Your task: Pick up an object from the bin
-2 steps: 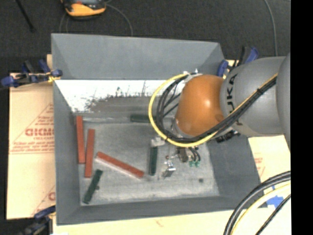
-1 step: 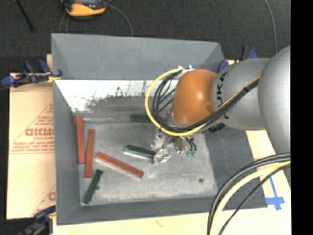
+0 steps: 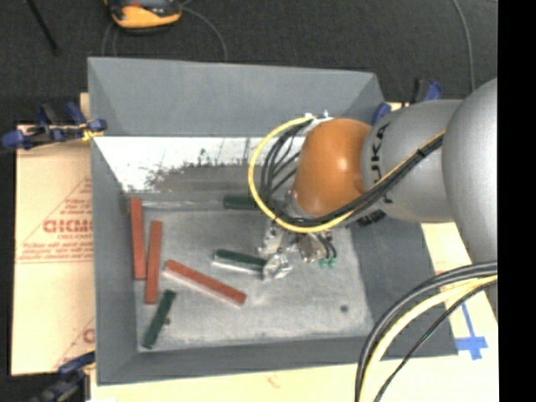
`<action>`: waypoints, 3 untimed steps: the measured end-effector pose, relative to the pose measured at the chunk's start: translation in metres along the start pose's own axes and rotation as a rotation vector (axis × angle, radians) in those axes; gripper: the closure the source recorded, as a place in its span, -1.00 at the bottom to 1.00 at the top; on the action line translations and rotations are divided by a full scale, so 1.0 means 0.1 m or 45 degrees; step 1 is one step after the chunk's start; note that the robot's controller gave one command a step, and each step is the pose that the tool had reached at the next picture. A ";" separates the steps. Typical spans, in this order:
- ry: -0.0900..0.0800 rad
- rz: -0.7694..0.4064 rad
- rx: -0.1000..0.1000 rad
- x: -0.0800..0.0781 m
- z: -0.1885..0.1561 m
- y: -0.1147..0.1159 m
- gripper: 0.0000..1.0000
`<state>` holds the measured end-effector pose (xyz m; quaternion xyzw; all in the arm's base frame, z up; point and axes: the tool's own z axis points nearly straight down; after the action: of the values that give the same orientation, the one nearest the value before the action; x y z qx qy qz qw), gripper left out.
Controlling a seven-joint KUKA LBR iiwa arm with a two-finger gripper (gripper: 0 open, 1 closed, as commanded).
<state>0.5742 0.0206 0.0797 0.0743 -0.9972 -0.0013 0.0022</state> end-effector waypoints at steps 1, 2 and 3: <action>-0.006 0.018 0.004 -0.10 -0.73 -0.13 -1.00; -0.016 0.021 0.005 -0.14 -0.88 -0.15 -1.00; -0.014 -0.203 0.007 0.01 -0.01 0.31 1.00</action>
Offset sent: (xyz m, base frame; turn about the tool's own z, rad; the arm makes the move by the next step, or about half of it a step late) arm 0.0000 0.0000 0.0000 0.0000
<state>0.5683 0.0515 0.0809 0.1536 -0.9881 0.0007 -0.0035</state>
